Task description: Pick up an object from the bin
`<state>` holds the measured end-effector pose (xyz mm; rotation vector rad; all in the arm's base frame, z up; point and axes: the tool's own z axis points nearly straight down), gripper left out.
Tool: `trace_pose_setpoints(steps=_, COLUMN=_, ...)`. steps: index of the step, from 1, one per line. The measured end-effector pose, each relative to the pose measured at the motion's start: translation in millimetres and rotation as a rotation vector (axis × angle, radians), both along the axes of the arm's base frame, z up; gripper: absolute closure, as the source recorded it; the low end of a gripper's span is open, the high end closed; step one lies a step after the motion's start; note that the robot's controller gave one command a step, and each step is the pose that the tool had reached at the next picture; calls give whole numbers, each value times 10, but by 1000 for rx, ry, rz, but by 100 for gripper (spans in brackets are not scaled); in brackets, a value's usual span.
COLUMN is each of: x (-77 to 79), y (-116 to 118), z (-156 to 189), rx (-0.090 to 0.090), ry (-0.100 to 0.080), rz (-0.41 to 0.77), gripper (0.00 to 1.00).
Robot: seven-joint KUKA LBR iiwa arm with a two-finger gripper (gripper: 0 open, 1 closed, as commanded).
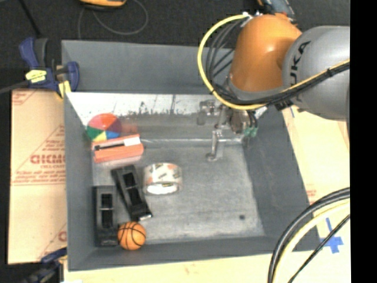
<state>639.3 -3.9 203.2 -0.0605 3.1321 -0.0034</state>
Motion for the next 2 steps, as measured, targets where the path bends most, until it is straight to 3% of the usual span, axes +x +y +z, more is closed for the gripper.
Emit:
trace_pose_setpoints(steps=1, x=33, y=315, z=-635, rx=3, ry=4, rz=12, gripper=0)
trace_pose_setpoints(steps=2, x=114, y=499, z=-1056, rx=-3, ry=1, rz=-95, gripper=0)
